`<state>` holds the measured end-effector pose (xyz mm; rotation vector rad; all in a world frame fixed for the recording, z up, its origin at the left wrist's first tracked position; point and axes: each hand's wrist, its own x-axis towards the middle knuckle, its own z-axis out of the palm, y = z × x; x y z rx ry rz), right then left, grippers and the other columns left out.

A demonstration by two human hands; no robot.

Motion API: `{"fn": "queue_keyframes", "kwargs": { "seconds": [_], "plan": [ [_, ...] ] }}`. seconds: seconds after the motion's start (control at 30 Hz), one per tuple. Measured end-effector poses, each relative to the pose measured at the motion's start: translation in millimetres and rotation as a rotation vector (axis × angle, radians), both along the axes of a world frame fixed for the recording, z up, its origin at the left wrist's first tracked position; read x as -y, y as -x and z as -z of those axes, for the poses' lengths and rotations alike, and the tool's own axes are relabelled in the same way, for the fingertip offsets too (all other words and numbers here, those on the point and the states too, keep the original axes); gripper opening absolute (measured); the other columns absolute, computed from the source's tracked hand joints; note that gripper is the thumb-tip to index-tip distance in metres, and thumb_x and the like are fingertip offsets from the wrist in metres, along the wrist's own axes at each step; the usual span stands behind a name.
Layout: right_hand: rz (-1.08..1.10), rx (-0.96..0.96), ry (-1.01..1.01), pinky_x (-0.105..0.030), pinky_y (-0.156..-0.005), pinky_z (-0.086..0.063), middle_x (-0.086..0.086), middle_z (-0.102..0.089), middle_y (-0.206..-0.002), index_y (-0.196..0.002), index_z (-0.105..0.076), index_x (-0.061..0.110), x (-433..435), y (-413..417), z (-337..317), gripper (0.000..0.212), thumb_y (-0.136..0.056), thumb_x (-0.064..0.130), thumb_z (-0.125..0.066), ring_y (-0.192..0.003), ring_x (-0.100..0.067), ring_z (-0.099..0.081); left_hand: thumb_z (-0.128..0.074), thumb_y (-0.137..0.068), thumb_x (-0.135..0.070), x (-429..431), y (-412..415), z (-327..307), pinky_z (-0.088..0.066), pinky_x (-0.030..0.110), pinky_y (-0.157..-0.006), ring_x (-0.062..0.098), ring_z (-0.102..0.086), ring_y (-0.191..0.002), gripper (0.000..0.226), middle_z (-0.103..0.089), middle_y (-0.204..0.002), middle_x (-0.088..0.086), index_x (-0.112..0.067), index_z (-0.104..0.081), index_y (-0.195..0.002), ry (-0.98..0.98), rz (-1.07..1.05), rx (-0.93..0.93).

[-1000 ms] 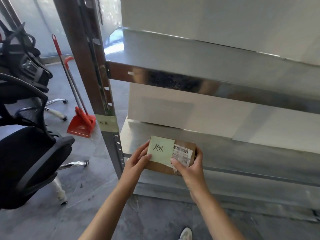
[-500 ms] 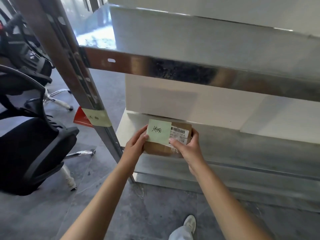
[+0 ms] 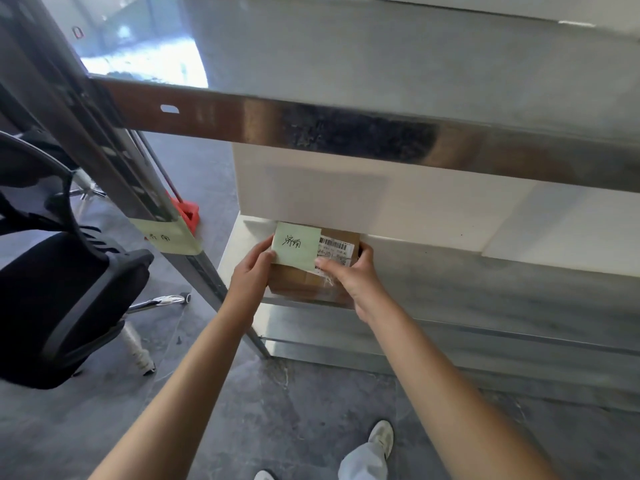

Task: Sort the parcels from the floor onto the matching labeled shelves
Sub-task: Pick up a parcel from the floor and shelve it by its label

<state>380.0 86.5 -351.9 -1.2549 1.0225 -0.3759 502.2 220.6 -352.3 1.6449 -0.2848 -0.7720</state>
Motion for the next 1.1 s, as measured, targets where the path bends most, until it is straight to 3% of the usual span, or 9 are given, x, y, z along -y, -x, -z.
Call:
{"fn": "queue_keyframes", "kwargs": {
  "seconds": [0.13,0.23,0.4,0.5,0.67,0.73,0.93,1.0,1.1],
  "plan": [
    [-0.017,-0.020,-0.002,-0.016,-0.076,-0.051,-0.006,-0.062,-0.127,-0.137,-0.034,0.011,3.6,-9.6,3.7,0.076,-0.079,0.007,-0.082,-0.093,-0.003,-0.061,-0.047,-0.088,-0.029,3.8,-6.9,3.6,-0.047,0.050,-0.107,0.023,-0.060,-0.122,0.038,-0.070,-0.122,-0.004,-0.052,-0.069,-0.108,-0.018,-0.010,-0.012],
    [-0.017,-0.043,0.005,-0.016,-0.077,-0.050,-0.007,-0.061,-0.128,-0.138,-0.035,0.010,6.1,-12.6,7.0,0.076,-0.080,0.006,-0.082,-0.097,-0.009,-0.060,-0.044,-0.097,-0.021,9.0,-6.3,9.9,-0.048,0.047,-0.106,0.022,-0.060,-0.116,0.038,-0.068,-0.116,-0.005,-0.041,-0.066,-0.121,-0.021,-0.030,0.001],
    [0.002,-0.063,0.032,-0.008,-0.064,-0.048,-0.005,-0.062,-0.127,-0.140,-0.036,0.012,8.1,-13.5,16.1,0.074,-0.080,0.007,-0.081,-0.090,0.000,-0.060,-0.037,-0.106,-0.016,14.3,2.6,13.3,-0.044,0.012,-0.086,0.010,-0.055,-0.116,0.040,-0.062,-0.126,-0.005,-0.022,-0.054,-0.141,-0.016,-0.032,0.057],
    [0.026,-0.033,0.035,-0.006,-0.064,-0.051,-0.005,-0.063,-0.128,-0.140,-0.039,0.012,6.9,-10.7,22.2,0.074,-0.080,0.008,-0.081,-0.095,-0.003,-0.063,-0.037,-0.107,-0.020,15.9,5.3,16.3,-0.041,0.011,-0.088,0.008,-0.053,-0.120,0.039,-0.060,-0.128,-0.007,-0.023,-0.052,-0.143,-0.020,-0.020,0.097],
    [-0.016,-0.041,0.040,-0.023,-0.092,-0.053,-0.006,-0.059,-0.136,-0.141,-0.041,0.015,7.3,-8.7,24.1,0.080,-0.076,0.022,-0.087,-0.119,-0.017,-0.062,-0.036,-0.108,-0.029,13.2,9.2,17.3,-0.040,0.008,-0.079,-0.005,-0.057,-0.099,0.036,-0.062,-0.109,-0.018,-0.019,-0.057,-0.135,-0.102,0.007,0.206],
    [-0.029,-0.075,0.069,-0.029,-0.101,-0.050,-0.006,-0.054,-0.139,-0.141,-0.042,0.014,5.1,-8.1,19.7,0.076,-0.079,0.026,-0.084,-0.123,-0.018,-0.059,-0.035,-0.108,-0.032,11.3,11.7,17.6,-0.040,0.009,-0.075,0.006,-0.058,-0.101,0.038,-0.063,-0.108,-0.013,-0.016,-0.058,-0.133,-0.131,0.004,0.231],
    [0.037,-0.119,0.216,-0.029,-0.112,-0.038,-0.003,-0.037,-0.143,-0.143,-0.046,0.012,-8.4,2.1,1.8,0.055,-0.095,0.030,-0.065,-0.130,-0.014,-0.047,-0.036,-0.108,-0.029,4.3,23.5,6.1,-0.038,0.018,-0.093,0.010,-0.052,-0.119,0.040,-0.060,-0.130,-0.003,-0.016,-0.050,-0.142,-0.142,0.018,0.337],
    [0.053,-0.136,0.247,-0.029,-0.118,-0.029,-0.006,-0.032,-0.149,-0.151,-0.037,0.011,-11.5,8.1,-5.6,0.059,-0.098,0.026,-0.059,-0.138,-0.015,-0.037,-0.037,-0.108,-0.027,2.4,25.2,1.3,-0.032,0.021,-0.105,0.015,-0.046,-0.134,0.044,-0.052,-0.147,0.002,-0.012,-0.043,-0.148,-0.168,0.005,0.393],
    [0.066,-0.130,0.317,-0.029,-0.121,-0.022,-0.007,-0.028,-0.156,-0.154,-0.032,0.009,-14.8,17.0,-17.2,0.060,-0.100,0.021,-0.056,-0.147,-0.019,-0.029,-0.037,-0.108,-0.023,1.9,30.1,-8.7,-0.022,0.018,-0.107,0.019,-0.035,-0.145,0.046,-0.042,-0.156,0.005,-0.010,-0.037,-0.151,-0.181,-0.009,0.464]
  ]
}}
